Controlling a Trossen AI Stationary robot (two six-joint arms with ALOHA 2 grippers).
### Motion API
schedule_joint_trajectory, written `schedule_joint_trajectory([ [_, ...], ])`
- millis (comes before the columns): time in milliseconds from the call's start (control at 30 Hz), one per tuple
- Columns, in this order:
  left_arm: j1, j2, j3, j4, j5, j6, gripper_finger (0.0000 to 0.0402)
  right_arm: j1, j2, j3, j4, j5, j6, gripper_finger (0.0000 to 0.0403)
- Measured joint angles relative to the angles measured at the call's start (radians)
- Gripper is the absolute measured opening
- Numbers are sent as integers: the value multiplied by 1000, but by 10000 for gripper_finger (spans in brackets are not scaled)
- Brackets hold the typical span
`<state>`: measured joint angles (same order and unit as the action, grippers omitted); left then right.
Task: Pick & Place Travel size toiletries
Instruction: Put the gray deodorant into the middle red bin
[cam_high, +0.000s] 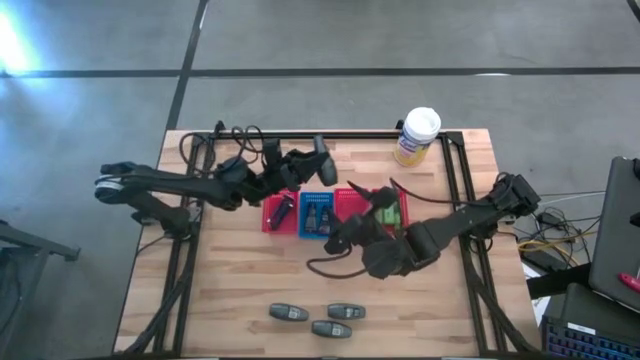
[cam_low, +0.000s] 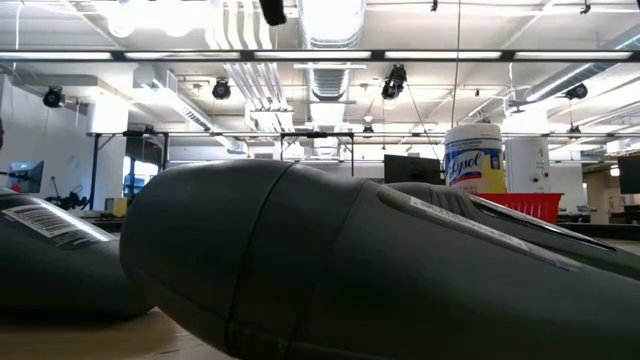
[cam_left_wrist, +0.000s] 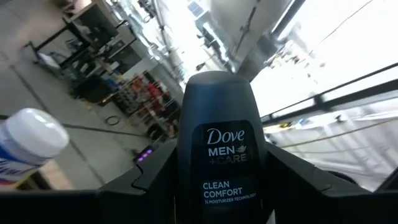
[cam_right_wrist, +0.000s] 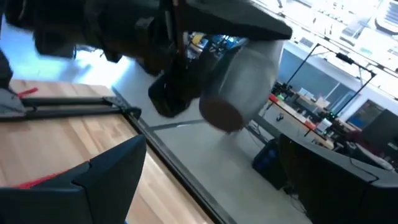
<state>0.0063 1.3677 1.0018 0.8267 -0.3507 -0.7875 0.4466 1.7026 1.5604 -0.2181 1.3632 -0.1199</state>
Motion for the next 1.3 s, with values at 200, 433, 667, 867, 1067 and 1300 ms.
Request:
schedule_joint_trajectory([
  [200, 9, 52, 40, 68, -7, -22, 206, -19, -1, 0, 160, 0, -151, 364],
  [433, 17, 53, 51, 80, 52, -37, 206, -27, -5, 9, 179, 18, -178, 363],
  [667, 12, 53, 41, 64, 227, -46, 206, -30, -7, 46, 178, 26, -262, 364],
  [867, 13, 53, 41, 64, 227, -45, 206, -47, -7, 51, 175, 23, -268, 363],
  [1067, 13, 53, 41, 60, 241, -43, 206, -60, -8, 51, 174, 18, -269, 347],
  [1300, 18, 53, 41, 59, 248, -37, 214, -72, -12, 51, 173, 10, -265, 291],
])
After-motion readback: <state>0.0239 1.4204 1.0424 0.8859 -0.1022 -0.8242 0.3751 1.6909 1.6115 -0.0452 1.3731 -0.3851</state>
